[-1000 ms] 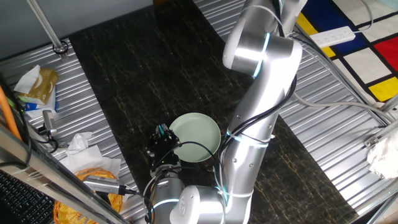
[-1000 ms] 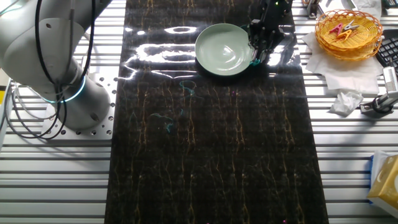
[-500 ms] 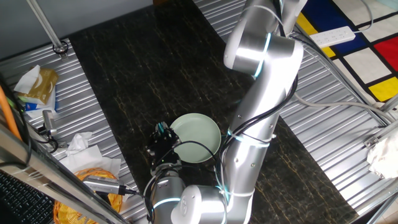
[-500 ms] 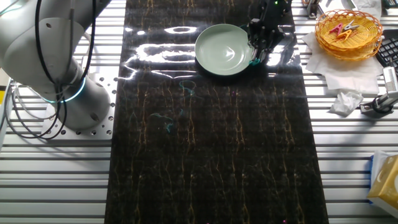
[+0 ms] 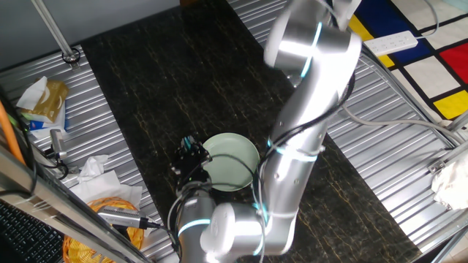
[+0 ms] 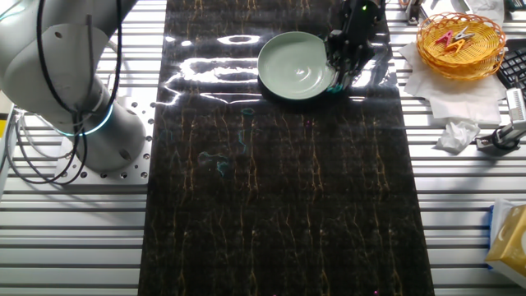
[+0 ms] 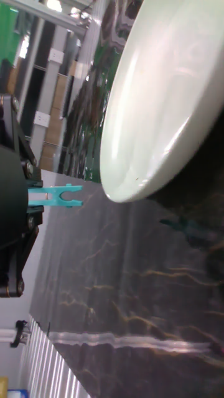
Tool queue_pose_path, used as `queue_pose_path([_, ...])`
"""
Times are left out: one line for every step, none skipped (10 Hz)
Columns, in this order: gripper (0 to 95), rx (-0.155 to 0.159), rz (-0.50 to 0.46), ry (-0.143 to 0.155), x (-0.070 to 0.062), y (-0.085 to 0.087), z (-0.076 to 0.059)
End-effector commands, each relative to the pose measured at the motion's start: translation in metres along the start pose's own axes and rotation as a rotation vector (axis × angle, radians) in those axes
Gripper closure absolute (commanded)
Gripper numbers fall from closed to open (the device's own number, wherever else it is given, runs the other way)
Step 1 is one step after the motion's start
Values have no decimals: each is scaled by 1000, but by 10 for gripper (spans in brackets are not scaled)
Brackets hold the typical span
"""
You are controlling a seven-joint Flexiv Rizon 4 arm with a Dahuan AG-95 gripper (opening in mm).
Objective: Use a clamp
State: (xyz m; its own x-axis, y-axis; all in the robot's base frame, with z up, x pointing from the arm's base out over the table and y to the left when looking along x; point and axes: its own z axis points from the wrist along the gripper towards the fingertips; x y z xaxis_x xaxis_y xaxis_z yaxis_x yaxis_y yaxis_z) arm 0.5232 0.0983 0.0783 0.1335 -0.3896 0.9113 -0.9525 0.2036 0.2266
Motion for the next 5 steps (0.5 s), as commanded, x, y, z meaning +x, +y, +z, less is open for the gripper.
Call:
queue_pose_path([950,-7,-3,-3,-10,-2,11])
queue_pose_path([950,-7,-4,-5,-10,-1,10])
queue_pose_path([950,-9,-7,-12,-12,-1,9])
queue_pose_path([950,-9,-9,-9,-14,-2,7])
queue_pose_path([950,-10,-16,-3,-15,-2,5])
